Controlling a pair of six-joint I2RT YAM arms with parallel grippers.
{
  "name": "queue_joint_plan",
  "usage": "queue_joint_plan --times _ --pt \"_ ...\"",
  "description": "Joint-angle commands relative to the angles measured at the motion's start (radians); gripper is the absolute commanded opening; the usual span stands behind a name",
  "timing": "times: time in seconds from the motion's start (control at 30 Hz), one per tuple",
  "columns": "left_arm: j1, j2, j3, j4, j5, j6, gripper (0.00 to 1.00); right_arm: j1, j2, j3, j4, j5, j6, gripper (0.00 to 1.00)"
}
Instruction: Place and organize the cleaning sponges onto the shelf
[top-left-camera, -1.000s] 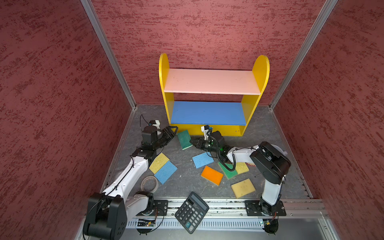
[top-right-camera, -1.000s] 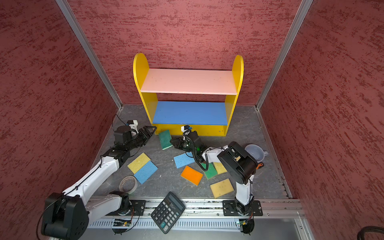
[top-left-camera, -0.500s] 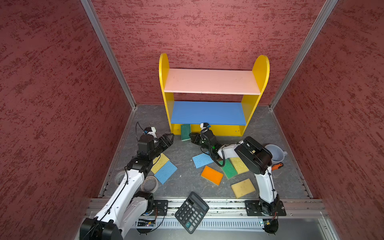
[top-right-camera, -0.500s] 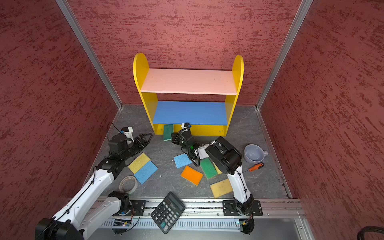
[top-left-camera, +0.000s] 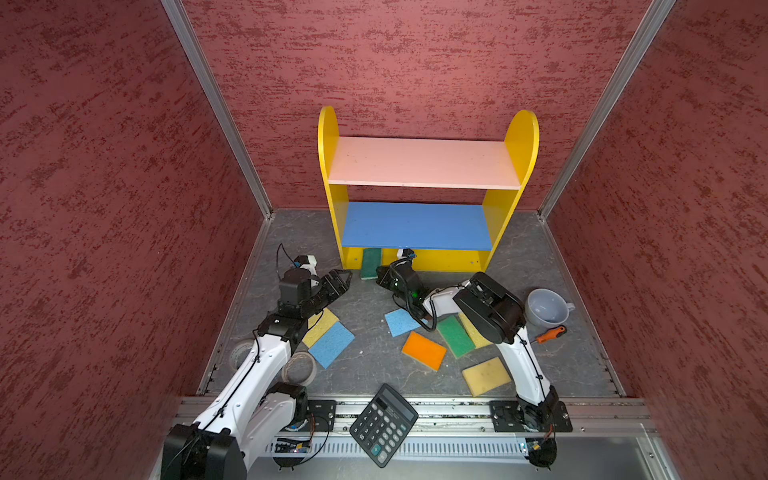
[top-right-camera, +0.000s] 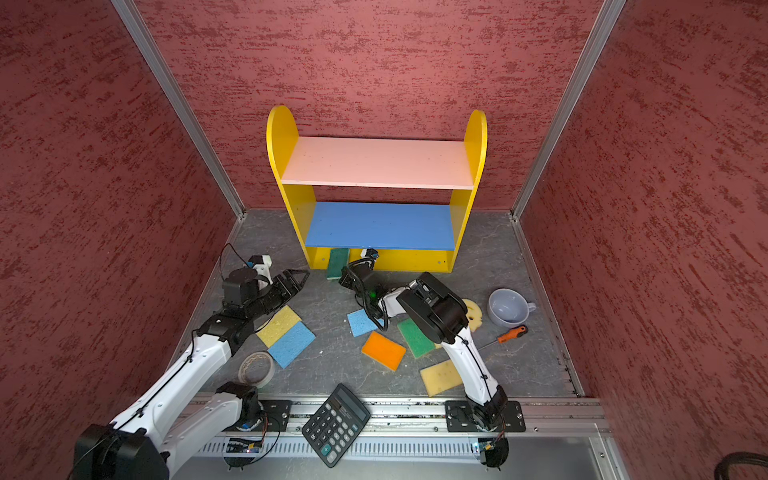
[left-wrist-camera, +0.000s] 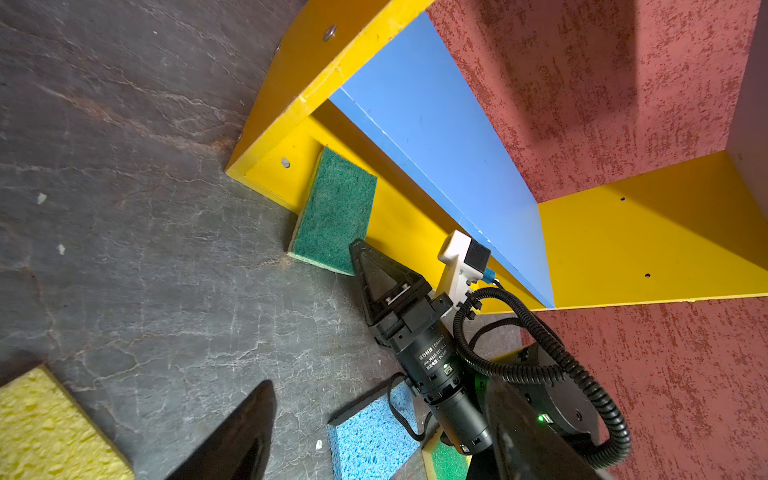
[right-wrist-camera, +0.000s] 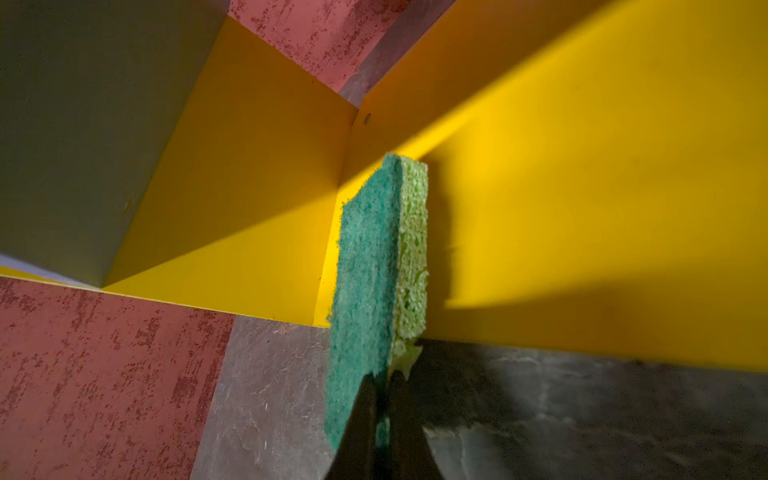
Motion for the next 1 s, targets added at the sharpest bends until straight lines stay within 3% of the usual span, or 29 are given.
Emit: queue_joint_plan --times 0.0,0.23,0.33,0.4,0.5,0.57,0.97 --pt "-0.019 0.014 0.011 -0.007 -0.024 0.025 0.74 -0.030 -0.028 0.017 0.021 0.096 0.037 0.21" --pt "-0.064 0.110 0.035 -0.059 -0.066 0.046 0.37 -0.030 -0.109 -0.078 0.052 0.064 0.015 0.44" --pt "-0.102 0.143 0.027 -0.031 -0.094 0.049 0.12 -0.030 -0.159 -0.151 0.074 0.045 0.020 0.45" --pt "-0.129 0.173 0.014 0.021 -0.113 0.056 0.00 -0.030 -0.191 -0.181 0.050 0.003 0.002 0.38" --pt "-0.140 0.237 0.005 0.103 -0.105 0.046 0.00 -0.030 -0.244 -0.207 -0.024 -0.064 -0.044 0.10" --pt "-0.140 0.296 0.011 0.153 -0.087 0.038 0.00 -0.030 -0.285 -0.248 -0.035 -0.083 -0.062 0.00" --pt "-0.143 0.652 0.091 0.366 -0.065 -0.081 0.00 -0.030 -0.486 -0.458 -0.101 -0.131 -0.086 0.00"
